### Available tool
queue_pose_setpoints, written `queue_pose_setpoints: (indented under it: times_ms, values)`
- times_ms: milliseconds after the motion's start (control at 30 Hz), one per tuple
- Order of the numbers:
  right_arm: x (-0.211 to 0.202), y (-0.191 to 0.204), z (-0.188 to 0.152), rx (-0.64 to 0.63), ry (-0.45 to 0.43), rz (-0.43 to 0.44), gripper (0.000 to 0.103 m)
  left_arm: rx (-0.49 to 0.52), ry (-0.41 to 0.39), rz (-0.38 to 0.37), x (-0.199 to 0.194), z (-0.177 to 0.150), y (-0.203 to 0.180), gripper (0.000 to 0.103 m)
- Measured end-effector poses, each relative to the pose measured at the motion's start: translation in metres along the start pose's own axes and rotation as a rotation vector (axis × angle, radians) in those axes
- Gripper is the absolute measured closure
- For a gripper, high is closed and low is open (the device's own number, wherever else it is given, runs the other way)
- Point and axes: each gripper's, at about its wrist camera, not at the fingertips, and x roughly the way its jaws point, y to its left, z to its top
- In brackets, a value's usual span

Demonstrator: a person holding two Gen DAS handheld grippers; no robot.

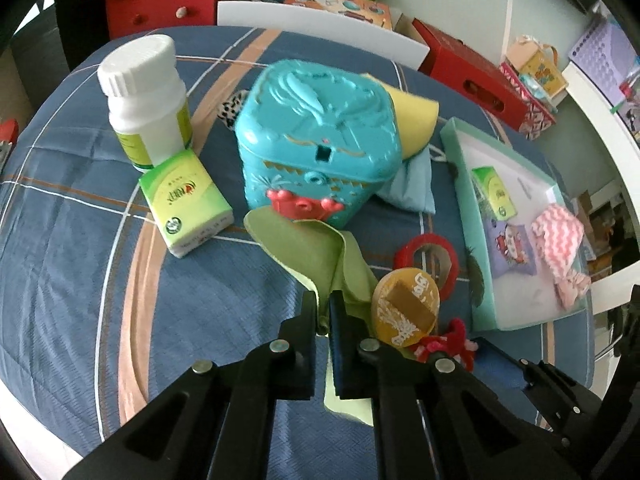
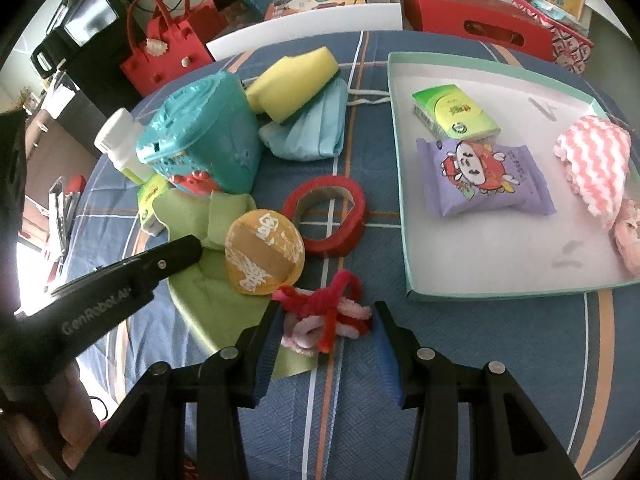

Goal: Organize soft objects

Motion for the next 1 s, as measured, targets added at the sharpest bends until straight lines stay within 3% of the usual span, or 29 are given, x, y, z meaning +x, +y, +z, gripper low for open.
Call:
queue_pose_setpoints:
  times_ms: [300, 1000]
  values:
    - [-0.013, -0.008, 0.005, 0.008, -0.037, 0.002, 0.056, -0.028, -0.04, -0.034, -0.019, 0.01, 0.032, 0.098]
    - [-0.036, -0.009, 0.008, 0.021, -0.149, 0.015, 0.056, -0.052, -0.281, -0.067, -0.074, 0.021, 0.05, 0.098]
